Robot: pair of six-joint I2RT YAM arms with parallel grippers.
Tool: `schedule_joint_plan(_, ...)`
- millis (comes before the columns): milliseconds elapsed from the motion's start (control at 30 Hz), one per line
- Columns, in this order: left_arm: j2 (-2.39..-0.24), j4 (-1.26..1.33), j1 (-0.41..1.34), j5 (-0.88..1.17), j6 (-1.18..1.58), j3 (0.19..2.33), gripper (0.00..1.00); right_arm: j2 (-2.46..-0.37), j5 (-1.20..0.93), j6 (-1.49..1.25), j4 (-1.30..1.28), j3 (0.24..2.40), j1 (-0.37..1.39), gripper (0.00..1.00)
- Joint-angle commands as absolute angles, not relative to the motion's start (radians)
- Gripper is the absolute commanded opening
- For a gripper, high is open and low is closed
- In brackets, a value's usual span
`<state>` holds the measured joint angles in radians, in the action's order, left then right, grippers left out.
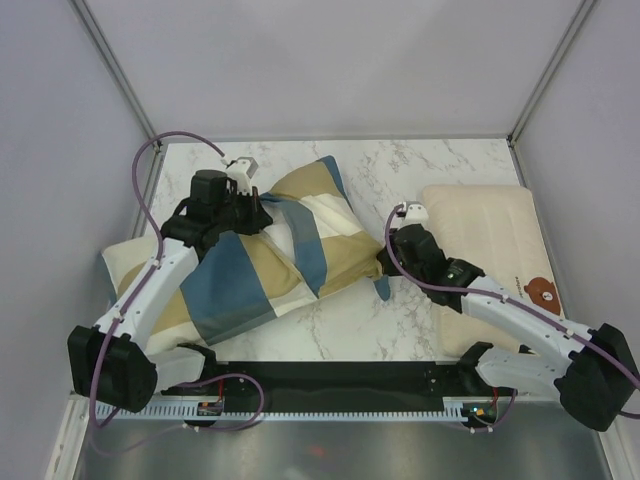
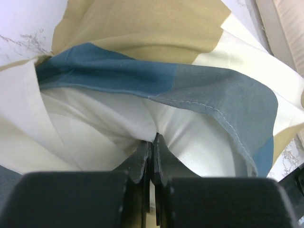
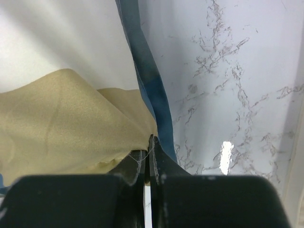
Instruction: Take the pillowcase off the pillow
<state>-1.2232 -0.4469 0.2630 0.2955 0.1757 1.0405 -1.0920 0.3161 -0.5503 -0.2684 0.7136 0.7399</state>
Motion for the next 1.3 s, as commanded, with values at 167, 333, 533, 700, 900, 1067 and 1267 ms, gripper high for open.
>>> schedule_joint_plan(167, -1.14, -0.419, 0.216, 0.35, 0.181, 0.985, 0.02, -1.163, 0.269, -0.373, -0.276, 0.707, 0.416, 0.0)
schedule_joint_plan(333, -1.152, -0.4, 0.241, 0.373, 0.204, 0.974, 0.02, -1.191, 0.173, -0.351, -0.296, 0.771, 0.417, 0.0)
schedule_joint_plan(533, -1.155, -0.403, 0.264, 0.361, 0.207, 0.973, 0.02, -1.094, 0.143, -0.35, -0.405, 0.929, 0.485, 0.13)
schedule_joint_plan(700, -1.157, -0.408, 0.273, 0.342, 0.206, 0.976, 0.02, -1.092, 0.215, -0.376, -0.449, 1.106, 0.7, 0.59)
schedule_joint_plan(900, -1.157, -0.411, 0.284, 0.33, 0.199, 0.976, 0.02, -1.247, 0.351, -0.388, -0.442, 1.282, 0.947, 0.68)
schedule_joint_plan(1067, -1.157, -0.416, 0.295, 0.313, 0.193, 0.976, 0.02, -1.454, 0.403, -0.405, -0.413, 1.397, 1.083, 0.71)
schedule_joint_plan(1267, -1.149, -0.422, 0.31, 0.293, 0.186, 0.973, 0.02, -1.618, 0.466, -0.455, -0.417, 1.447, 1.123, 0.71)
